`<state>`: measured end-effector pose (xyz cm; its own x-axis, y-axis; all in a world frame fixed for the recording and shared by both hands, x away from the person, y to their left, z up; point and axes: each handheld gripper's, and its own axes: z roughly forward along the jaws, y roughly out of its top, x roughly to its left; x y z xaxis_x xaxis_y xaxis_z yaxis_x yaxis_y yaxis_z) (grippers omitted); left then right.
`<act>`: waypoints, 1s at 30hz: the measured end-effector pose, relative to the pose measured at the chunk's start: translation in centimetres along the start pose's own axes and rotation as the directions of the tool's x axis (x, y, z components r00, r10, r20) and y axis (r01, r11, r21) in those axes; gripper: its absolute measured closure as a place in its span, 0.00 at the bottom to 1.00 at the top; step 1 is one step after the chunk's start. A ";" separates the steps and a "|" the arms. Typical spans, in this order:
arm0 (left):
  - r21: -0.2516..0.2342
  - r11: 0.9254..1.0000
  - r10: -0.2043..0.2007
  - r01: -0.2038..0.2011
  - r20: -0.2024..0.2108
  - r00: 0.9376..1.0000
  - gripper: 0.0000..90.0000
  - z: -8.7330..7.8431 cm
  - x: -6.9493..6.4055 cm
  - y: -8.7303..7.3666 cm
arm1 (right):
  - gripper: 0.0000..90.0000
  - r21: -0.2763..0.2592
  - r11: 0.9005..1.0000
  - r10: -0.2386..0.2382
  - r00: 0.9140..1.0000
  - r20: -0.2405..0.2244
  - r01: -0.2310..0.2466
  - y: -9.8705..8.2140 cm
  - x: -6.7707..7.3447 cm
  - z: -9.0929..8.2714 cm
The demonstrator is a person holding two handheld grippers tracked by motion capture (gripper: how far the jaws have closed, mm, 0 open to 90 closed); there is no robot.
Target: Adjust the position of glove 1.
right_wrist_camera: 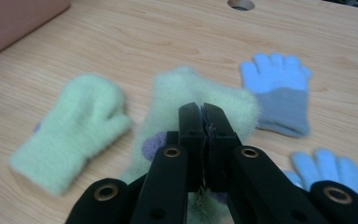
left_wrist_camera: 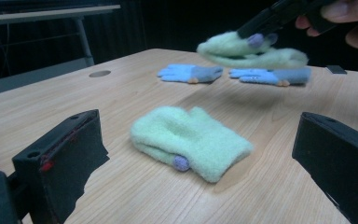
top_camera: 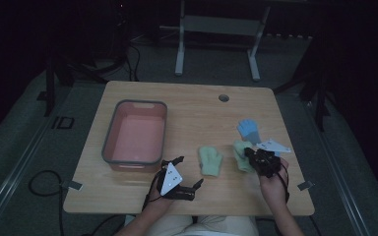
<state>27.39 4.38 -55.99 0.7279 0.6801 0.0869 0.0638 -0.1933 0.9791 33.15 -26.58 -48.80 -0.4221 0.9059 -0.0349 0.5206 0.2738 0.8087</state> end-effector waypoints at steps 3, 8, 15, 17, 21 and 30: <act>-0.001 1.000 -0.002 0.002 0.000 1.000 0.02 0.0 0.0 0.0 | 0.97 0.010 1.000 0.023 1.000 -0.001 -0.023 0.1 0.4 0.9; -0.002 1.000 0.000 0.000 0.000 1.000 0.02 0.0 0.0 0.0 | 0.97 0.038 0.999 0.010 1.000 0.015 -0.011 -0.8 1.0 2.3; -0.001 1.000 0.001 -0.001 0.001 1.000 0.02 0.0 0.0 0.0 | 0.97 0.091 0.996 0.021 1.000 0.009 -0.022 -2.3 1.0 4.0; -0.002 1.000 0.002 -0.002 0.000 1.000 0.02 0.0 0.0 0.0 | 0.97 0.099 0.995 0.020 1.000 0.008 -0.021 -2.5 1.0 4.3; -0.003 1.000 0.004 -0.004 0.000 1.000 0.02 0.0 0.0 0.0 | 0.79 0.131 0.991 0.043 0.998 -0.047 -0.036 -3.4 0.9 5.1; -0.003 1.000 0.004 -0.004 0.001 1.000 0.02 0.0 0.0 0.0 | 0.65 0.076 0.997 0.000 0.997 -0.076 0.006 -2.4 -0.1 3.4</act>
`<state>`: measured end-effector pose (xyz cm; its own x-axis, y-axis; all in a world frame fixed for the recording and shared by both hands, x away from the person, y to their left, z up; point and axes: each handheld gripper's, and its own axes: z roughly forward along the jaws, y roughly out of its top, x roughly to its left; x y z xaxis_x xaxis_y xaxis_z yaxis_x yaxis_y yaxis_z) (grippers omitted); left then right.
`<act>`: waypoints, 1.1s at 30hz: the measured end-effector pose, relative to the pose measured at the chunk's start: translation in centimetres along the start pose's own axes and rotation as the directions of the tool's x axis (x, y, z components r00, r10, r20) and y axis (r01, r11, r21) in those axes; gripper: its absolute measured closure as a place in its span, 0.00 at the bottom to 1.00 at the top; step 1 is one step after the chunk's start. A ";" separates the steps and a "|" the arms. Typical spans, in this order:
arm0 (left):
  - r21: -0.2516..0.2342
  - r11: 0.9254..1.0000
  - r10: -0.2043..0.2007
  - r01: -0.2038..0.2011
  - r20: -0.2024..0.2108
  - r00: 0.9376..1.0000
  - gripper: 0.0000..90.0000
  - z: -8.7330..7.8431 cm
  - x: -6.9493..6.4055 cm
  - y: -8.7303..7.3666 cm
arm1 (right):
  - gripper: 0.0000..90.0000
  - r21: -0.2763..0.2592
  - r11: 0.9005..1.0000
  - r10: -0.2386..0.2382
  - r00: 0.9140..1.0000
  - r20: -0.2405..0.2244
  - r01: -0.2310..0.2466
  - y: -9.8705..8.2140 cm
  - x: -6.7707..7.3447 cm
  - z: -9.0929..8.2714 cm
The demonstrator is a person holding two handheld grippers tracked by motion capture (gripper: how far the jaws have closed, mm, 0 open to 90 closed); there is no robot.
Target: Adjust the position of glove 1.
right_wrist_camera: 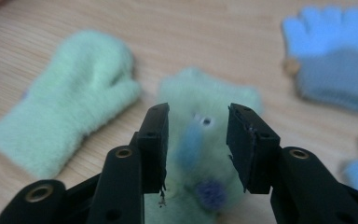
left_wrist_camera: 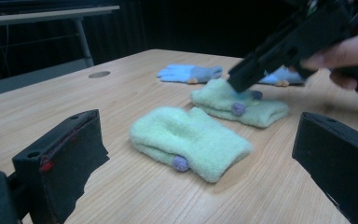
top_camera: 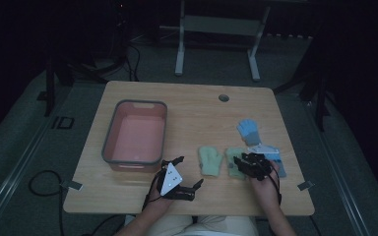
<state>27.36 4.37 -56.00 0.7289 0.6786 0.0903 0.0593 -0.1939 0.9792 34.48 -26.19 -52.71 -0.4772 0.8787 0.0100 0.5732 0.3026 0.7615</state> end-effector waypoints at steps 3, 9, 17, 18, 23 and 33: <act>0.000 1.000 0.001 -0.001 0.000 1.000 0.02 0.0 0.0 0.0 | 0.67 -0.015 0.999 -0.041 0.998 -0.054 0.040 0.5 -0.9 -0.8; -0.001 1.000 0.001 -0.001 -0.002 1.000 0.02 0.0 0.0 0.0 | 0.69 0.031 0.994 -0.099 0.989 -0.111 0.103 0.3 -1.9 -0.7; -0.002 1.000 -0.005 0.005 -0.006 1.000 0.02 0.0 0.0 0.0 | 0.69 0.043 0.996 -0.067 0.987 -0.143 0.074 -0.1 -2.0 0.6; -0.003 1.000 -0.007 0.007 -0.006 1.000 0.02 0.0 0.0 0.0 | 0.69 0.053 0.996 -0.066 0.988 -0.142 0.074 -0.2 -1.9 0.8; -0.002 1.000 -0.003 0.003 -0.006 1.000 0.02 0.0 0.0 0.0 | 0.71 0.075 0.993 -0.079 0.992 -0.100 0.086 -1.1 -1.3 1.5; -0.001 1.000 -0.004 0.004 -0.006 1.000 0.02 0.0 0.0 0.0 | 0.95 0.085 0.994 -0.063 0.997 -0.033 0.066 -1.0 -0.2 1.5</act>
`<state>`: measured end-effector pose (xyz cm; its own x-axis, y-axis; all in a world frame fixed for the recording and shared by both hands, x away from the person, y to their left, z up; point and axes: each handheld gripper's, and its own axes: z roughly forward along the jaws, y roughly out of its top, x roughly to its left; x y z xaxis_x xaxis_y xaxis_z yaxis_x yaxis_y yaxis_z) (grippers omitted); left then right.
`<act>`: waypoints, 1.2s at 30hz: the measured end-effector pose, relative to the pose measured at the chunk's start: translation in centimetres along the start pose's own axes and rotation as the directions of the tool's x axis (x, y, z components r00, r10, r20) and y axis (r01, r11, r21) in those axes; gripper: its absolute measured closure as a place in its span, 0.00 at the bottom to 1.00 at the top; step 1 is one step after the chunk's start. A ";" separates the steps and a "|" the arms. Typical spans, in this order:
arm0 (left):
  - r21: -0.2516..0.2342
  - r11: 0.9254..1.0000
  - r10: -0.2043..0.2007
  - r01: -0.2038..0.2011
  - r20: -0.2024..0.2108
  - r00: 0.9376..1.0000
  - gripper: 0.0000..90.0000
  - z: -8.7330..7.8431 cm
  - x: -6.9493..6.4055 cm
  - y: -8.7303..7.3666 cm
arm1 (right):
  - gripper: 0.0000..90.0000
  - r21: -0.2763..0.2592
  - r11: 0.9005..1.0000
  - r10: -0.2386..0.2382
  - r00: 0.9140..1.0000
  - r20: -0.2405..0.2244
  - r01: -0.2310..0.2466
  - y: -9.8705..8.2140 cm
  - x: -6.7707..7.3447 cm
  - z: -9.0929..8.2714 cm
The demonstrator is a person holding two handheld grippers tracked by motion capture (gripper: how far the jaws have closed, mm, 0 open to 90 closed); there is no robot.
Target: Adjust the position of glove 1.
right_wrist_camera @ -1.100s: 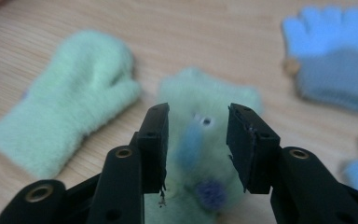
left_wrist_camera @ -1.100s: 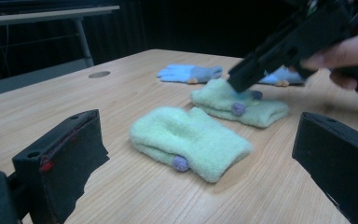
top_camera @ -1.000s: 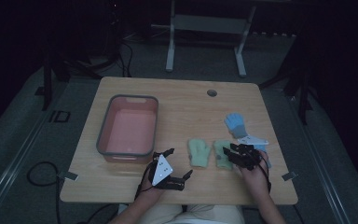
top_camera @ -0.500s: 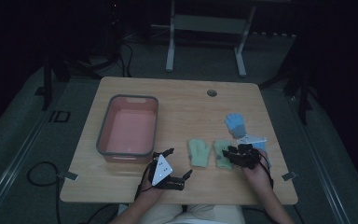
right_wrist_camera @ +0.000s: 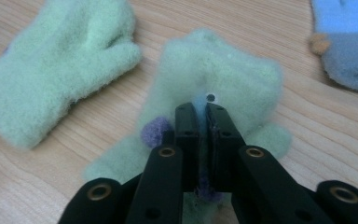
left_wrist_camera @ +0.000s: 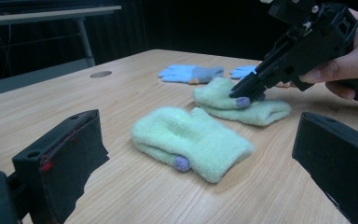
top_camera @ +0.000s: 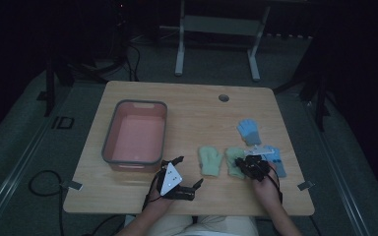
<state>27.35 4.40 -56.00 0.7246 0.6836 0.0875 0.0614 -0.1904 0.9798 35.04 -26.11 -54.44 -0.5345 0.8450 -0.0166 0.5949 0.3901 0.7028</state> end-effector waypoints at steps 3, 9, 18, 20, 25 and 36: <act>-0.001 1.000 0.000 0.000 0.000 1.000 0.02 0.0 0.0 0.0 | 0.96 -0.008 1.000 0.000 1.000 0.010 0.000 0.1 0.1 -0.3; -0.001 1.000 -0.003 0.003 0.001 1.000 0.02 0.0 0.0 0.0 | 0.96 -0.089 0.996 0.002 1.000 0.019 0.000 1.6 0.4 -2.6; -0.003 1.000 -0.006 0.006 0.003 1.000 0.02 0.0 0.1 0.0 | 0.96 -0.208 0.975 -0.067 0.997 0.044 0.074 7.1 2.7 -5.0; -0.003 1.000 -0.008 0.008 0.003 1.000 0.02 0.0 0.1 0.0 | 0.96 -0.209 0.974 -0.085 0.996 0.032 0.090 7.8 3.5 -4.7; -0.002 1.000 -0.005 0.005 0.006 1.000 0.02 0.0 0.1 0.0 | 0.96 -0.193 0.975 -0.112 0.994 -0.017 0.107 8.5 5.5 -3.4; 0.000 1.000 -0.002 0.002 0.006 1.000 0.02 0.0 0.0 0.0 | 0.96 -0.127 0.988 -0.093 0.995 -0.048 0.086 6.0 7.9 -0.3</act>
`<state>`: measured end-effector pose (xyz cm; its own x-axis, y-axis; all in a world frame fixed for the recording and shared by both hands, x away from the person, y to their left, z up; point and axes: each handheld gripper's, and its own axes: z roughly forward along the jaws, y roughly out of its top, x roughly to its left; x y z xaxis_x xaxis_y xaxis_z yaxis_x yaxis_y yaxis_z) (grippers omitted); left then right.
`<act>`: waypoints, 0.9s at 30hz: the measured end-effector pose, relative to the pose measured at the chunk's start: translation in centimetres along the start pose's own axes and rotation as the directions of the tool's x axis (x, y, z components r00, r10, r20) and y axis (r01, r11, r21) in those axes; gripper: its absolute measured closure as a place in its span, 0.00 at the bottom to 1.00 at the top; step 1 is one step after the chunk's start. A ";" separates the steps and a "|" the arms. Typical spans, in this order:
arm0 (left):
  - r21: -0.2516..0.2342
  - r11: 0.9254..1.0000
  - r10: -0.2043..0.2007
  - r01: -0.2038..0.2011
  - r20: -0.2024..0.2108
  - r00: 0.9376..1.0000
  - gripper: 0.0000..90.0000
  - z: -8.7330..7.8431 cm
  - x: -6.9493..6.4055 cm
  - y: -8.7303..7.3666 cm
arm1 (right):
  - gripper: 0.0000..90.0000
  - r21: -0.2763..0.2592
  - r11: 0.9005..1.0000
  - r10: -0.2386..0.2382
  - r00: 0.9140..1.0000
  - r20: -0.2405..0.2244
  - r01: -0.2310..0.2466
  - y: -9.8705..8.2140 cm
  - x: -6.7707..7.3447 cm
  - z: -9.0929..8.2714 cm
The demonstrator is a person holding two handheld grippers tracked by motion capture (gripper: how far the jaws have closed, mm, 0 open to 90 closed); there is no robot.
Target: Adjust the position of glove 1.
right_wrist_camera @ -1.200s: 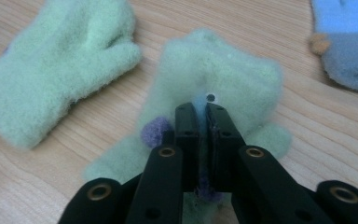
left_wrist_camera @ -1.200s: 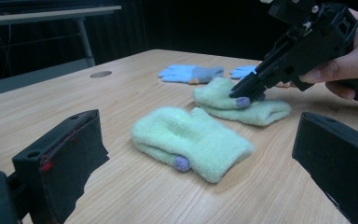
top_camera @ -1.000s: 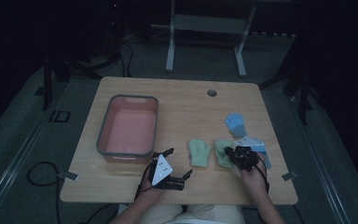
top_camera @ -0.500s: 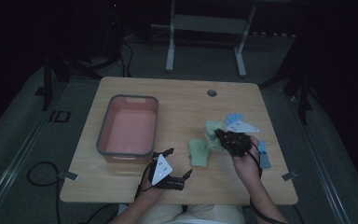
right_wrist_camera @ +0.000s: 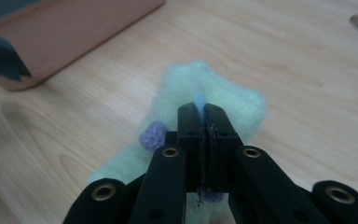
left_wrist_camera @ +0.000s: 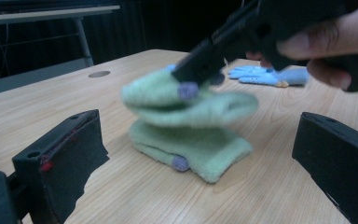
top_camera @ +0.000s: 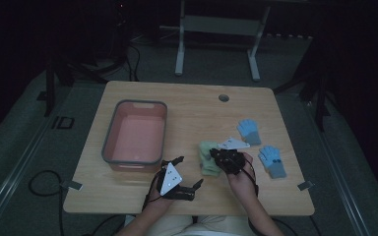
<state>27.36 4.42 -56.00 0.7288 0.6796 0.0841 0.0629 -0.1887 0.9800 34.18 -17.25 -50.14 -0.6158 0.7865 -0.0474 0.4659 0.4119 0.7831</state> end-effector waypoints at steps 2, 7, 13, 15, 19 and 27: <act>0.000 1.000 0.000 0.000 0.000 1.000 0.02 0.0 0.0 0.0 | 0.96 0.010 1.000 0.011 1.000 0.001 -0.011 -0.3 0.1 0.3; 0.001 1.000 0.001 -0.001 0.000 1.000 0.02 0.0 0.0 0.0 | 0.96 0.025 1.000 0.014 1.000 0.012 -0.014 -0.9 -0.1 0.9; 0.001 1.000 0.016 -0.016 -0.006 1.000 0.02 0.0 -0.1 0.0 | 0.96 0.052 0.999 0.000 1.000 0.009 0.000 -1.5 0.0 1.7; 0.005 1.000 0.014 -0.014 -0.021 1.000 0.02 0.1 -0.2 0.0 | 0.96 0.059 0.998 0.001 1.000 0.003 -0.001 -1.9 0.0 2.1; 0.004 1.000 -0.018 0.018 -0.023 1.000 0.02 0.2 0.1 0.0 | 0.91 0.057 0.998 0.015 1.000 -0.006 -0.014 -2.2 0.0 2.1; 0.087 0.996 0.019 -0.023 0.043 0.999 0.07 0.8 -0.1 1.1 | 0.32 -0.048 0.997 0.061 0.994 -0.092 -0.065 -1.0 -1.8 -0.7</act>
<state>27.88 3.61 -55.11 0.7587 0.6444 0.0951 0.1049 -0.2649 0.9585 34.34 -19.44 -50.40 -0.6422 0.7643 0.0578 0.4744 0.3371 0.8132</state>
